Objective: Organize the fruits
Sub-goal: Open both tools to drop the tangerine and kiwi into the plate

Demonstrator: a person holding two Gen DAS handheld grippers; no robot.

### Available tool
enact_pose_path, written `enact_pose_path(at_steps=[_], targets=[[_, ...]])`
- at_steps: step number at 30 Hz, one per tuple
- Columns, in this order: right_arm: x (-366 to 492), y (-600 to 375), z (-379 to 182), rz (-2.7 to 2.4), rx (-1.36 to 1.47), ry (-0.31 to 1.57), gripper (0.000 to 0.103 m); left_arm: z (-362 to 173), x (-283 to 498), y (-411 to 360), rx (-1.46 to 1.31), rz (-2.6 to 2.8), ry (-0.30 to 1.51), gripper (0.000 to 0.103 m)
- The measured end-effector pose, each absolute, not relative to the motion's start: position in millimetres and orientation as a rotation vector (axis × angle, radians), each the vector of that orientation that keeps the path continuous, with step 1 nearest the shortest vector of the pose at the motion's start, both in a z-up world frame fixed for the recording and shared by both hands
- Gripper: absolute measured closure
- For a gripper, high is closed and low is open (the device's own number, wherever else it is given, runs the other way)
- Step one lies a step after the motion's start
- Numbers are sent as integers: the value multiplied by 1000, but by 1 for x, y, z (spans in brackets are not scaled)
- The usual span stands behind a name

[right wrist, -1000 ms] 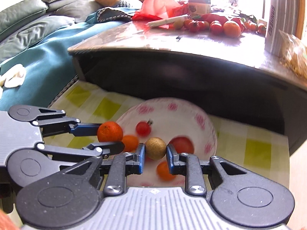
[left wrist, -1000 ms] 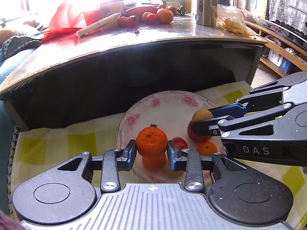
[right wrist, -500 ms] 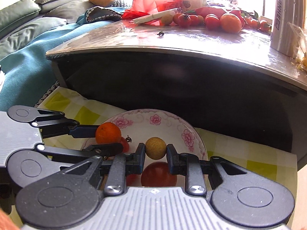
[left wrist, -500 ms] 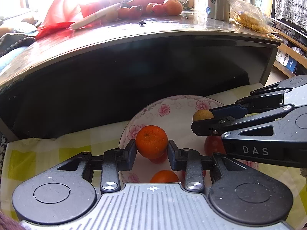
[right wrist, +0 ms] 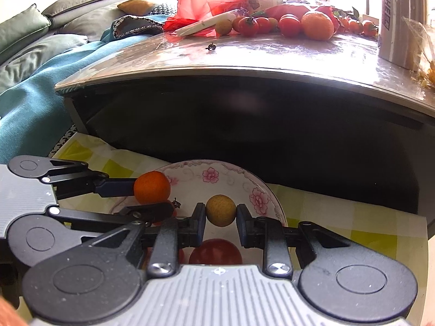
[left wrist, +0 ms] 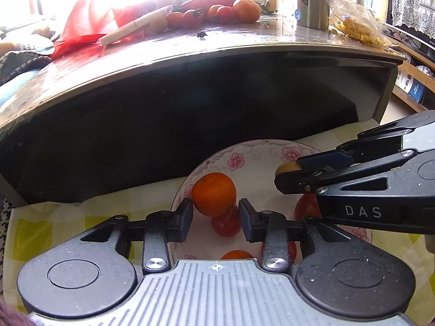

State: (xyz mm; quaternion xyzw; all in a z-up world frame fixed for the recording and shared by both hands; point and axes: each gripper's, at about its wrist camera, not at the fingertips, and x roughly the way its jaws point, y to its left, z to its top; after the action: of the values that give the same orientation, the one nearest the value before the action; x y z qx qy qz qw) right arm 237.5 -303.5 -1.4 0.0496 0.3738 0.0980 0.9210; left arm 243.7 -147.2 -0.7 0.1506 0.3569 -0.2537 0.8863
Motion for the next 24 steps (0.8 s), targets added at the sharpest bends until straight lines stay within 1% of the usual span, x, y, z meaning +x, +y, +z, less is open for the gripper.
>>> enact_pose_path(at_steps=[4, 8, 11, 19, 21, 22, 24], targets=[[238, -303, 0, 203, 106, 767, 73, 0, 243, -145, 304, -523, 743, 54], [237, -304, 0, 197, 109, 762, 71, 2, 241, -143, 294, -525, 744, 51], [236, -304, 3, 190, 121, 759, 69, 6, 236, -142, 289, -531, 739, 50], [221, -303, 16, 152, 121, 760, 69, 15, 214, -125, 262, -509, 749, 49], [214, -302, 19, 144, 120, 769, 69, 17, 207, -119, 253, -498, 752, 46], [211, -301, 20, 144, 117, 775, 69, 18, 203, -116, 247, -491, 751, 43], [202, -296, 23, 150, 107, 781, 69, 21, 196, -110, 232, -479, 747, 42]])
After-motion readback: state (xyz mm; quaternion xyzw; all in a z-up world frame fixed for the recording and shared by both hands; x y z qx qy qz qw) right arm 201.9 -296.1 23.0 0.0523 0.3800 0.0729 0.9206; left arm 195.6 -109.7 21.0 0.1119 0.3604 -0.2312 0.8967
